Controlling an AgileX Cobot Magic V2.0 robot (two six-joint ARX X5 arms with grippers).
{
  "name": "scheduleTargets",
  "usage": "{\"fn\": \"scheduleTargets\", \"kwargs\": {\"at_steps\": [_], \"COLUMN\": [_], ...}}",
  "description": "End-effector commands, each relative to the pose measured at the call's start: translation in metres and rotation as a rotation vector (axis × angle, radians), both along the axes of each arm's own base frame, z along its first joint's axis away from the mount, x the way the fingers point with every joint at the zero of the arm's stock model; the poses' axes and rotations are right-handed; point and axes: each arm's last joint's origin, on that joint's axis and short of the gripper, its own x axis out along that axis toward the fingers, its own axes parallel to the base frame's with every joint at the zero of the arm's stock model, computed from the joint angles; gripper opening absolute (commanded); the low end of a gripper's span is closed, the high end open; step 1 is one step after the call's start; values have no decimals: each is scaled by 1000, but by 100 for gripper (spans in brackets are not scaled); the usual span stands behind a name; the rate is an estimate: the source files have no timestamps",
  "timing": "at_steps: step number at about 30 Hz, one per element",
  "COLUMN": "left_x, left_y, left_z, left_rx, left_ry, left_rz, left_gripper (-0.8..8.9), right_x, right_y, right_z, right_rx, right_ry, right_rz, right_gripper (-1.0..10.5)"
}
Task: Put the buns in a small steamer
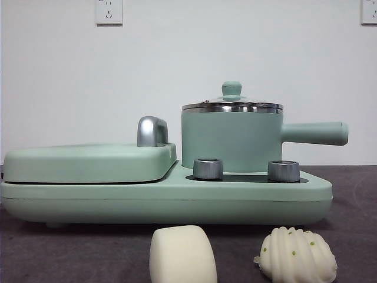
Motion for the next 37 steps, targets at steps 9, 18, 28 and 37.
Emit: {"fn": "scheduleTargets", "kwargs": {"at_steps": [9,18,28,37], "left_x": [2,2,7,18], "left_y": [-7,-7,-8,-19], "left_z": [14,14,13,16], "left_rx": [-2,-2,-11,-2], "left_ry": [-34,-35,-18,21], "left_rz": [-60,-60,-57,-97], "left_gripper": [30,182,387,387], "right_x": [0,-1,-1,-1], "right_y": [1,0,0,0], "right_z": [8,3,3,3], "right_rx": [-18,-35,-32,-22], "right_ry": [-30,16,21,29], "right_rz": [55,4,15,13], "right_gripper": [14,427,519,519]}}
